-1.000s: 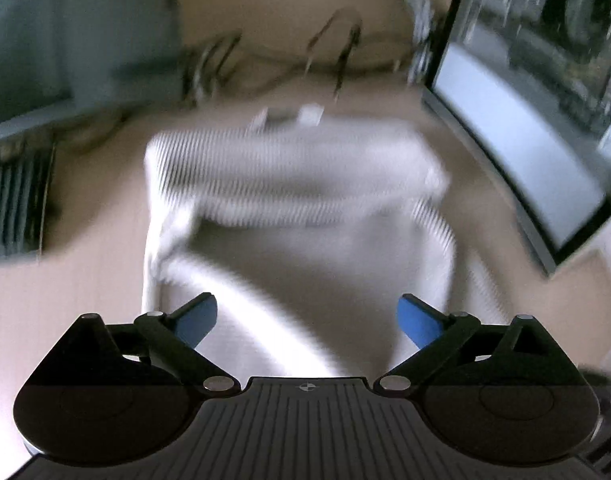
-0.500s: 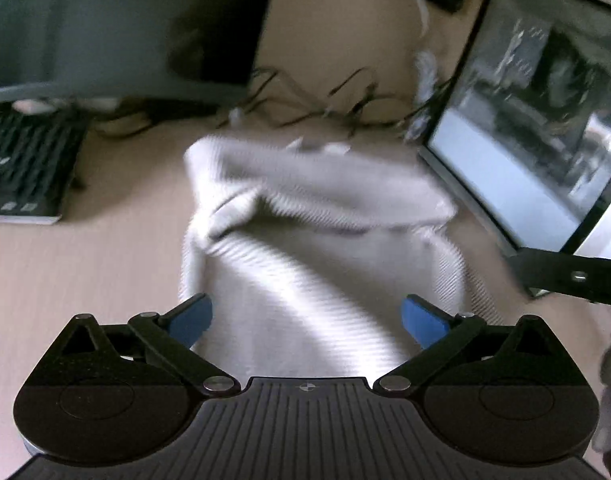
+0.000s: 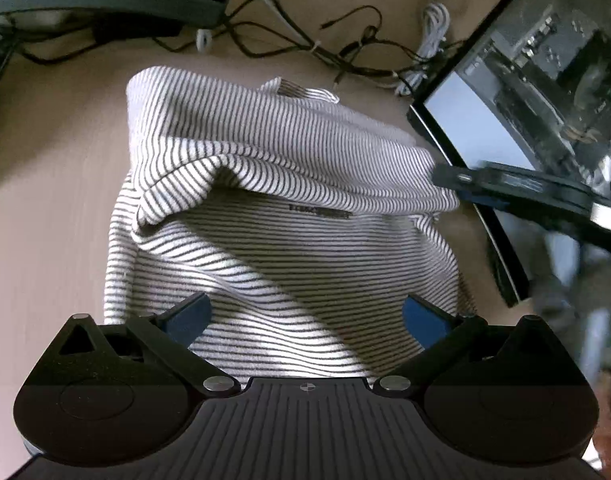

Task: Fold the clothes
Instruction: 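Grasp the shirt hem with the right tool and fold it toward the collar, then open the right tool and lift it off the folded shirt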

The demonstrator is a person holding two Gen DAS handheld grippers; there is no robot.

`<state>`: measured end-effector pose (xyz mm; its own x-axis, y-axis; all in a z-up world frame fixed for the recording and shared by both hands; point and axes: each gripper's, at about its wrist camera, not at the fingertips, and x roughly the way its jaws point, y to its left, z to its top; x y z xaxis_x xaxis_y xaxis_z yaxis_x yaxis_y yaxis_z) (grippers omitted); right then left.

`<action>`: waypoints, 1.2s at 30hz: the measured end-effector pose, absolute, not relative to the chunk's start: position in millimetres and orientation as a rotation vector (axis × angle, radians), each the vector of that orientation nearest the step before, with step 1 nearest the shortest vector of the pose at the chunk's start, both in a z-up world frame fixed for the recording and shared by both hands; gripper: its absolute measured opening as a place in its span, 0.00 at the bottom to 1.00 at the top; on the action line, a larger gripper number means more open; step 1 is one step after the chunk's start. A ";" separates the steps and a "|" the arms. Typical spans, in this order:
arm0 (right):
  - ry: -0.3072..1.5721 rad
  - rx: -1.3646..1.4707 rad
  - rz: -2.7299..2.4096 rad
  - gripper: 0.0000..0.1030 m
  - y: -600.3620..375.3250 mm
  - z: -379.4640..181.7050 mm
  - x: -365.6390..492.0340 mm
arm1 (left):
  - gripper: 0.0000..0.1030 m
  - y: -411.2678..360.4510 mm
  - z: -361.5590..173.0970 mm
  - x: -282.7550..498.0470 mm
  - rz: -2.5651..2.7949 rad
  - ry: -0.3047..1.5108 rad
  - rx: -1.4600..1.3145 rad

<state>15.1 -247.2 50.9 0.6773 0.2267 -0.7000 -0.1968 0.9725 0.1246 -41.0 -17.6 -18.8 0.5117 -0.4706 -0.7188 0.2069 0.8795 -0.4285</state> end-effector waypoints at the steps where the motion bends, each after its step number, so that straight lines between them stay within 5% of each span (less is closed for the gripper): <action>1: 0.800 0.034 0.237 0.55 -246.5 46.0 23.1 | 1.00 -20.1 -19.0 -42.1 -0.420 0.945 -0.278; 4: 0.823 0.014 0.234 0.54 -244.5 31.3 46.9 | 1.00 -31.4 -19.1 -47.2 -0.418 0.925 -0.176; 6: 0.839 0.001 0.231 0.45 -243.1 21.5 62.8 | 1.00 -38.7 -19.0 -49.6 -0.406 0.913 -0.114; 8: 0.825 -0.018 0.245 0.22 -241.3 23.5 70.0 | 1.00 -39.7 -19.7 -48.4 -0.396 0.903 -0.099; 10: 0.782 -0.041 0.272 0.17 -239.1 36.4 69.4 | 1.00 -38.2 -19.4 -44.3 -0.388 0.901 -0.120; 16: 0.596 -0.019 0.278 0.17 -247.3 88.6 65.6 | 1.00 -36.4 -17.8 -35.1 -0.371 0.904 -0.167; 23: 0.799 -0.015 0.184 0.17 -261.2 11.8 85.1 | 1.00 -31.3 -10.7 -30.5 -0.388 0.952 -0.175; 31: 0.746 0.016 0.101 0.24 -285.2 27.6 82.8 | 1.00 -38.8 47.4 -12.3 -0.429 0.787 -0.053; 36: 0.655 0.042 0.150 0.24 -277.7 55.1 71.9 | 1.00 -41.3 29.7 33.3 -0.339 0.819 -0.035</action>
